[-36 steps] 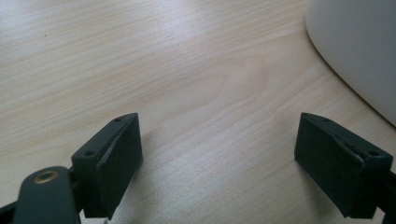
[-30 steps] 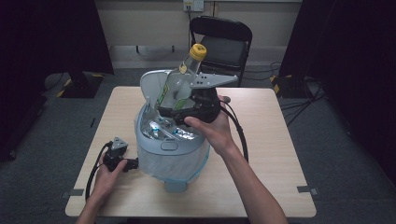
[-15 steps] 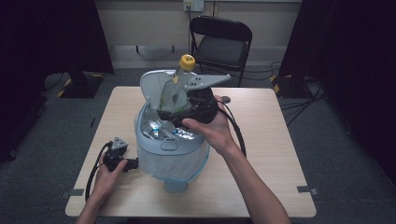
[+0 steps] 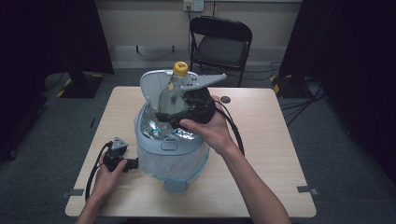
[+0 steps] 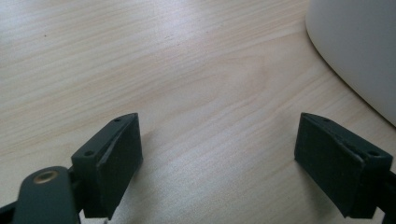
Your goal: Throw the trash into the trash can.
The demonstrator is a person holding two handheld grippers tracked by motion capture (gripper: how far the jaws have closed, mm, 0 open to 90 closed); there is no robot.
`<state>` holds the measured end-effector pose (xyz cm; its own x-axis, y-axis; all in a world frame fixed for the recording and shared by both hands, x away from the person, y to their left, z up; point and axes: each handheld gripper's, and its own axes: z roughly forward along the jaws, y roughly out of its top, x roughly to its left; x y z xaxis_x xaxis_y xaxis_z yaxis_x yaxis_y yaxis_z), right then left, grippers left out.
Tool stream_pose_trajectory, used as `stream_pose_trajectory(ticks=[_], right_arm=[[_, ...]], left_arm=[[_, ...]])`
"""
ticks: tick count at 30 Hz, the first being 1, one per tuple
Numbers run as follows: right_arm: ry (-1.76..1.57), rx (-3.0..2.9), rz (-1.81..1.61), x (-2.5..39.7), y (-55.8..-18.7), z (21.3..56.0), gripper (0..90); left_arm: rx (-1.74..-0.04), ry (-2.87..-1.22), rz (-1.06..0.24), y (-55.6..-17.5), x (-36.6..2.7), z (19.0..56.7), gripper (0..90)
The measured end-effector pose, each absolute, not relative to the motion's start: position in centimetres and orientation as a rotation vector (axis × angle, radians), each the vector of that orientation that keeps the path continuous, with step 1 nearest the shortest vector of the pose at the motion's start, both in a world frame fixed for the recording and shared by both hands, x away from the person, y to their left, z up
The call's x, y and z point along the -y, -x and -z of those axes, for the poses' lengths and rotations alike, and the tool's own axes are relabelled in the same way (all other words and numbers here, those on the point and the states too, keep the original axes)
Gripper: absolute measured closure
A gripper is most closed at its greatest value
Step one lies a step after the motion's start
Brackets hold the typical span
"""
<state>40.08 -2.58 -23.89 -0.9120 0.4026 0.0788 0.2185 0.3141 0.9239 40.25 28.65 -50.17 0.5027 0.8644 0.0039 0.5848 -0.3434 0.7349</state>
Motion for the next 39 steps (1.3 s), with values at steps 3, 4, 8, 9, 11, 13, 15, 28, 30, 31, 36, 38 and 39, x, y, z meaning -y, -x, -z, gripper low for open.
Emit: stream_pose_trajectory(ticks=[3, 4, 8, 9, 11, 13, 15, 28, 30, 31, 36, 38, 39], right_arm=[[-0.569, -2.426, -1.612, 2.5, -40.2, 24.0, 26.9], [-0.574, -2.432, -1.611, 2.5, -40.2, 24.1, 26.9], [-0.584, -2.444, -1.607, 2.6, -40.3, 24.2, 26.8], [-0.577, -2.451, -1.605, 2.6, -40.4, 24.2, 26.8], [-0.575, -2.455, -1.597, 2.6, -40.4, 24.3, 26.6], [-0.579, -2.46, -1.592, 2.5, -40.5, 24.4, 26.6], [-0.583, -2.465, -1.591, 2.5, -40.5, 24.4, 26.6], [-0.597, -2.495, -1.541, 2.1, -40.8, 24.8, 28.4], [-0.599, -2.494, -1.551, 2.1, -40.9, 24.9, 32.3], [-0.577, -2.467, -1.646, 2.7, -40.9, 24.3, 35.9], [-0.539, -2.412, -1.676, 3.5, -40.2, 22.2, 37.0], [-0.55, -2.417, -1.66, 3.6, -40.2, 22.4, 37.0], [-0.55, -2.417, -1.66, 3.6, -40.2, 22.4, 37.0]], left_arm=[[-1.183, -2.061, -0.523, -40.3, -28.7, 50.2, 14.7], [-1.183, -2.061, -0.523, -40.3, -28.7, 50.2, 14.6], [-1.183, -2.061, -0.523, -40.3, -28.7, 50.2, 14.7], [-1.183, -2.06, -0.523, -40.3, -28.7, 50.2, 14.7], [-1.183, -2.061, -0.523, -40.3, -28.7, 50.2, 14.7], [-1.182, -2.061, -0.521, -40.3, -28.7, 50.2, 14.7], [-1.184, -2.057, -0.521, -40.3, -28.6, 50.2, 14.7], [-1.183, -2.057, -0.52, -40.3, -28.6, 50.2, 14.6], [-1.183, -2.057, -0.52, -40.3, -28.6, 50.2, 14.6], [-1.183, -2.057, -0.52, -40.3, -28.6, 50.2, 14.6], [-1.178, -2.06, -0.518, -40.3, -28.6, 50.2, 13.8], [-1.176, -2.061, -0.52, -40.3, -28.6, 50.2, 13.9], [-1.176, -2.061, -0.52, -40.3, -28.6, 50.2, 13.6]])
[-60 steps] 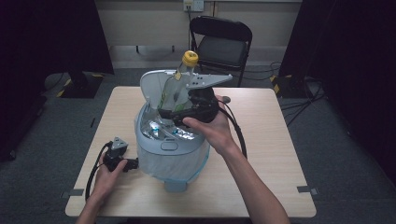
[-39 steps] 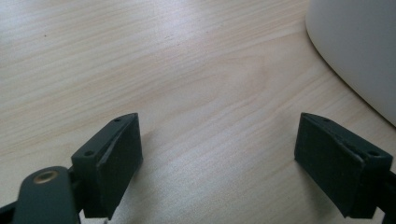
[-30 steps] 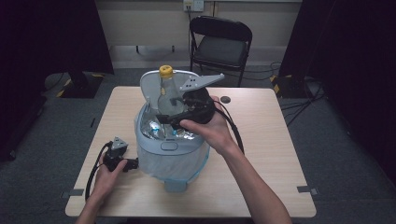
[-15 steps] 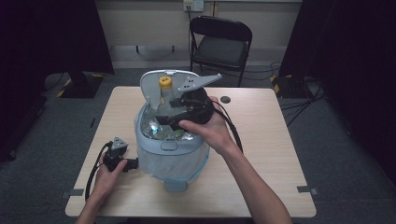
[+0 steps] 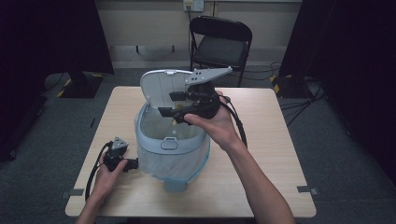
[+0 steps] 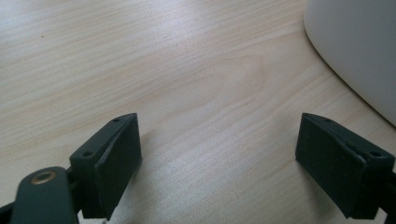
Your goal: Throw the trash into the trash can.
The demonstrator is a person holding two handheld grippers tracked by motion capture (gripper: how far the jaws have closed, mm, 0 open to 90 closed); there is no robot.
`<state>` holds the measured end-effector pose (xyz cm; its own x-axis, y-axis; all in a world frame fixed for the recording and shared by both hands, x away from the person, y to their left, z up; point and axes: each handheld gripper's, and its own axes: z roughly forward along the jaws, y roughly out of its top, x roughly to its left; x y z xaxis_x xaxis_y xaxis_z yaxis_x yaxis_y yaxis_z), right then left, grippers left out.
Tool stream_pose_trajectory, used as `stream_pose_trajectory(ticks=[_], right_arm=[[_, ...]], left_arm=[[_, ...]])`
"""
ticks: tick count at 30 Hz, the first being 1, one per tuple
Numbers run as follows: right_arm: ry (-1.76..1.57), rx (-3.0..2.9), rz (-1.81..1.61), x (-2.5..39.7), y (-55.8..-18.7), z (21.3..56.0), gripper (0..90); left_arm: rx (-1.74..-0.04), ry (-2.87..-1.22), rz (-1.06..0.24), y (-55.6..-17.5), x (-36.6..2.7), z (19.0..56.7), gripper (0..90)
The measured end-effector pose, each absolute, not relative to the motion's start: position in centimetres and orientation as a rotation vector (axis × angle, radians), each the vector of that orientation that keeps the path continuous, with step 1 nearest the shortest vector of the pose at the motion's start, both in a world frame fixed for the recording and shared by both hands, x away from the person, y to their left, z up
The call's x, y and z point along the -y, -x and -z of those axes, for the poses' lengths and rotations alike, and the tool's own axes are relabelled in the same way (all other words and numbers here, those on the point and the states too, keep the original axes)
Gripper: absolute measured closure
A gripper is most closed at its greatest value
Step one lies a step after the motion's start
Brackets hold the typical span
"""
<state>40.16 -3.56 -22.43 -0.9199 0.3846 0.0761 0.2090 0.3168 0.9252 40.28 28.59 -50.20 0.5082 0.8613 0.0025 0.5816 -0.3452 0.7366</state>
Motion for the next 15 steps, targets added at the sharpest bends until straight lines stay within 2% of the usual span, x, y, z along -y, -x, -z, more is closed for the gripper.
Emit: stream_pose_trajectory(ticks=[4, 15], right_arm=[[-0.594, -2.422, -1.675, 3.9, -40.6, 23.8, 37.9], [-0.64, -2.378, -1.696, 5.6, -40.6, 24.4, 36.9]], left_arm=[[-1.177, -2.061, -0.519, -40.3, -28.6, 50.2, 13.7], [-1.177, -2.059, -0.519, -40.3, -28.6, 50.2, 13.7]])
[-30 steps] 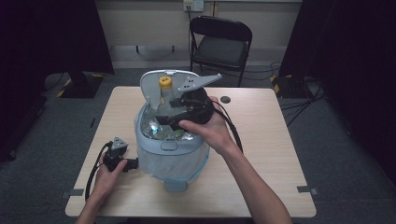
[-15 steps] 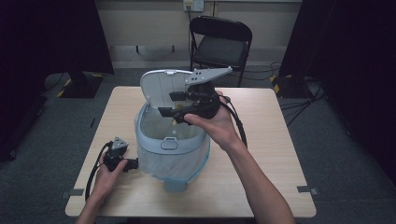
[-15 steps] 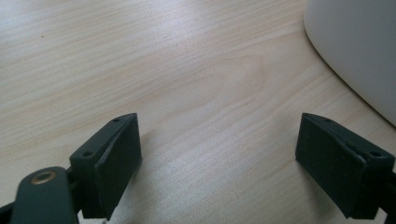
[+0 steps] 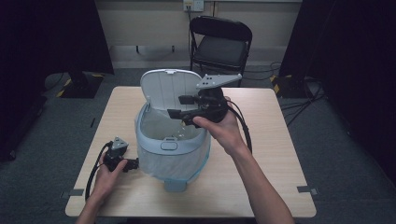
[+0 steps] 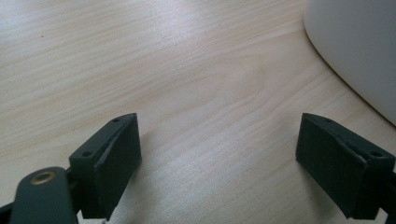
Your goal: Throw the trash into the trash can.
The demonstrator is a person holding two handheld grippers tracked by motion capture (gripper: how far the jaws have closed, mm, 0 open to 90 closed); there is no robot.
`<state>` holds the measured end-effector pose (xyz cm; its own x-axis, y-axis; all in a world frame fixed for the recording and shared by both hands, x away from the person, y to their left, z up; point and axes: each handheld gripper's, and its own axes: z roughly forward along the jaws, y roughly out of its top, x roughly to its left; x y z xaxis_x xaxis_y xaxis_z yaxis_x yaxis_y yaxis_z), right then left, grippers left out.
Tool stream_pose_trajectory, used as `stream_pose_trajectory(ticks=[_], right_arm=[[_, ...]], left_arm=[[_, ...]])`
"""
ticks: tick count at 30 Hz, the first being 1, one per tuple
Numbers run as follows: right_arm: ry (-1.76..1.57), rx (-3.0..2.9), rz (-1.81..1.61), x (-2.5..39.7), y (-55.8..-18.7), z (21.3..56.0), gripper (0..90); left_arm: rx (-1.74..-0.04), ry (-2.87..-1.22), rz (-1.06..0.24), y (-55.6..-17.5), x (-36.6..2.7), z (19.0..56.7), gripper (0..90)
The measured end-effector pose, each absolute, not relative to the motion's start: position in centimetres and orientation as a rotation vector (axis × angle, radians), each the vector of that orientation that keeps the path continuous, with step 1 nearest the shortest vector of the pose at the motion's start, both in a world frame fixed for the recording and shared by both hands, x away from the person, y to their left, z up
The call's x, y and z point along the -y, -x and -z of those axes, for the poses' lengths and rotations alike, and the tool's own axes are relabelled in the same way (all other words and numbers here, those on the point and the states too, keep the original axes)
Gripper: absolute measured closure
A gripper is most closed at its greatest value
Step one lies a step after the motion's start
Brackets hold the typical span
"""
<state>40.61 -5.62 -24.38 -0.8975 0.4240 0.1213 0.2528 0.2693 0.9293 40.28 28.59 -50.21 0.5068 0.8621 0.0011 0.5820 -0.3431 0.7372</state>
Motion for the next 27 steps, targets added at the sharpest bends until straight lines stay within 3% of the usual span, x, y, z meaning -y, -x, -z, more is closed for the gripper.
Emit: stream_pose_trajectory(ticks=[16, 27], right_arm=[[-0.747, -2.298, -1.72, 9.0, -41.3, 25.3, 35.8], [-0.885, -2.206, -1.668, 12.3, -41.4, 25.8, 29.6]], left_arm=[[-1.178, -2.059, -0.52, -40.3, -28.6, 50.2, 13.7], [-1.177, -2.06, -0.522, -40.3, -28.6, 50.2, 13.7]])
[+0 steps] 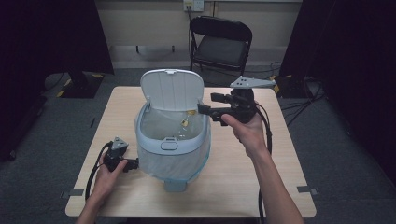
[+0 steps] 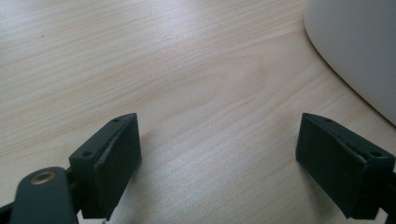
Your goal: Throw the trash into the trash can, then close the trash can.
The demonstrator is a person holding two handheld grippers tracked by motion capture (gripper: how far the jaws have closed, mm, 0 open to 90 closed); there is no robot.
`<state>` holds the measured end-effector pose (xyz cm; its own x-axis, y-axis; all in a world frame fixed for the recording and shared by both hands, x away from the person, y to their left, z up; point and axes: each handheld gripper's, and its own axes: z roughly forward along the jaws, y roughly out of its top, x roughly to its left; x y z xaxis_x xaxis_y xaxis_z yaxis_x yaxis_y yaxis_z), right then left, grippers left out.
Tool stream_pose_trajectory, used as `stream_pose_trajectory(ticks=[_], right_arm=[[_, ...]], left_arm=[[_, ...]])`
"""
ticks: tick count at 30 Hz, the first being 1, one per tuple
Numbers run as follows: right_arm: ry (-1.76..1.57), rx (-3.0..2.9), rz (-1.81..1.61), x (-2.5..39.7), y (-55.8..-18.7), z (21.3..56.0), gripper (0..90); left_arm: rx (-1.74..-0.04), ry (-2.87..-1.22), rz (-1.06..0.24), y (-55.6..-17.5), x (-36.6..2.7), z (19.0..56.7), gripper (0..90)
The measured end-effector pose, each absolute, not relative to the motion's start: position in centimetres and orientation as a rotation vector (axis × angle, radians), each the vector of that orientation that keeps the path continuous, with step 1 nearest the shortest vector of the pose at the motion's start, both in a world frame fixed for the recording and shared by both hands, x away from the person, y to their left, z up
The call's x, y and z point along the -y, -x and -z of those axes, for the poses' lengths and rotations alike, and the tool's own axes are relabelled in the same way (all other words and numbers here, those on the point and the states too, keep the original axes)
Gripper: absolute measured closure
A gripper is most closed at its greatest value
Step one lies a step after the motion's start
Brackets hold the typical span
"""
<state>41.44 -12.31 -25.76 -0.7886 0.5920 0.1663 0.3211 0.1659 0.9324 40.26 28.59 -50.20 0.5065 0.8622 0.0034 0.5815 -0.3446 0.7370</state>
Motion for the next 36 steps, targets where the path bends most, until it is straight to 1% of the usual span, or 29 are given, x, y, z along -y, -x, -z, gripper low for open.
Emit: stream_pose_trajectory(ticks=[5, 15, 36], right_arm=[[-0.956, -2.168, -1.596, 13.5, -42.5, 26.0, 27.4], [-1.023, -2.13, -1.534, 13.8, -44.9, 26.5, 26.4], [-1.069, -2.097, -1.467, 11.9, -49.5, 26.5, 26.2]], left_arm=[[-1.178, -2.059, -0.521, -40.3, -28.6, 50.2, 13.7], [-1.179, -2.058, -0.52, -40.3, -28.6, 50.2, 13.7], [-1.178, -2.06, -0.518, -40.3, -28.6, 50.2, 13.7]])
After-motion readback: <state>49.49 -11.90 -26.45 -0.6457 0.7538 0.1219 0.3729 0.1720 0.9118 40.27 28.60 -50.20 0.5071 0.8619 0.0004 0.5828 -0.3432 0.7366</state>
